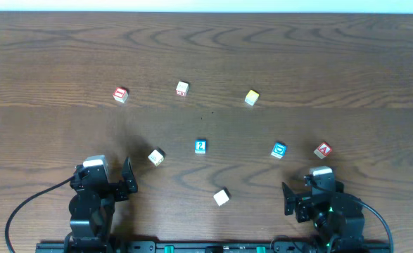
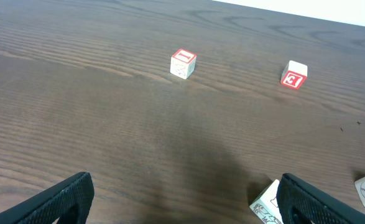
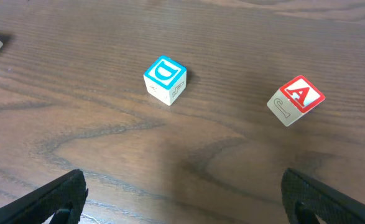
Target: Spell out Ai2
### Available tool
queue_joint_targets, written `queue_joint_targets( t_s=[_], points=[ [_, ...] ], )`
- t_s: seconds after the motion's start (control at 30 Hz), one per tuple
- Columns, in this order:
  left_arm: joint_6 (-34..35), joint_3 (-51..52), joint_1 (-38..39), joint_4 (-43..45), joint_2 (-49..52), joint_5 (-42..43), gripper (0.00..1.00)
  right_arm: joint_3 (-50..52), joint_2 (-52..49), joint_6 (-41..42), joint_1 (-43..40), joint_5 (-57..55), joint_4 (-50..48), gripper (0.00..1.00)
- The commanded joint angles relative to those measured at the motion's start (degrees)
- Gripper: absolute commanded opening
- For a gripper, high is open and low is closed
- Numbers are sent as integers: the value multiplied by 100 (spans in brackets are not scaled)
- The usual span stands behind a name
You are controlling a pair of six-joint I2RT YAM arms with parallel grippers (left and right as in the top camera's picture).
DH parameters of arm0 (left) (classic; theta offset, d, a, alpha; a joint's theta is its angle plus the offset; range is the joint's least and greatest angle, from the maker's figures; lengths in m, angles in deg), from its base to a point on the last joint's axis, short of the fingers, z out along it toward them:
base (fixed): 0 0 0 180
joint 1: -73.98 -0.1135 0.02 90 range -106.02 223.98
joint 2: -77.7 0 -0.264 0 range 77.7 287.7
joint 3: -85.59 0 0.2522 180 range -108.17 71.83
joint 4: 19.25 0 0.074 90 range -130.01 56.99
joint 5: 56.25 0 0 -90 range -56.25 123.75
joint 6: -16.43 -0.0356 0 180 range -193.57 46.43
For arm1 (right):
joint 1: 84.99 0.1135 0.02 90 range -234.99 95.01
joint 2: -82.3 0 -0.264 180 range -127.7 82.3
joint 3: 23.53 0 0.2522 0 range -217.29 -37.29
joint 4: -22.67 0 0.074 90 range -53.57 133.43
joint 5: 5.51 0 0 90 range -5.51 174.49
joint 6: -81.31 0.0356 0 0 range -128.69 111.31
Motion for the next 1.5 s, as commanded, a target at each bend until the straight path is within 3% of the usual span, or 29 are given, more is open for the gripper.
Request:
queue_joint_targets(
  t_s=[0.0, 0.97, 1.3, 1.47],
  points=[
    [-101, 101, -17, -4, -42, -120, 95, 81, 61, -90, -85, 42, 26, 99],
    [-61, 101, -17, 2, -42, -39, 95, 81, 61, -90, -85, 42, 26, 99],
    [-85, 103, -17, 286, -42, -105, 95, 81, 61, -90, -85, 42, 26, 99],
    [-186, 81, -17, 1086, 66, 308, 95, 81, 61, -90, -85, 42, 26, 99]
  ],
)
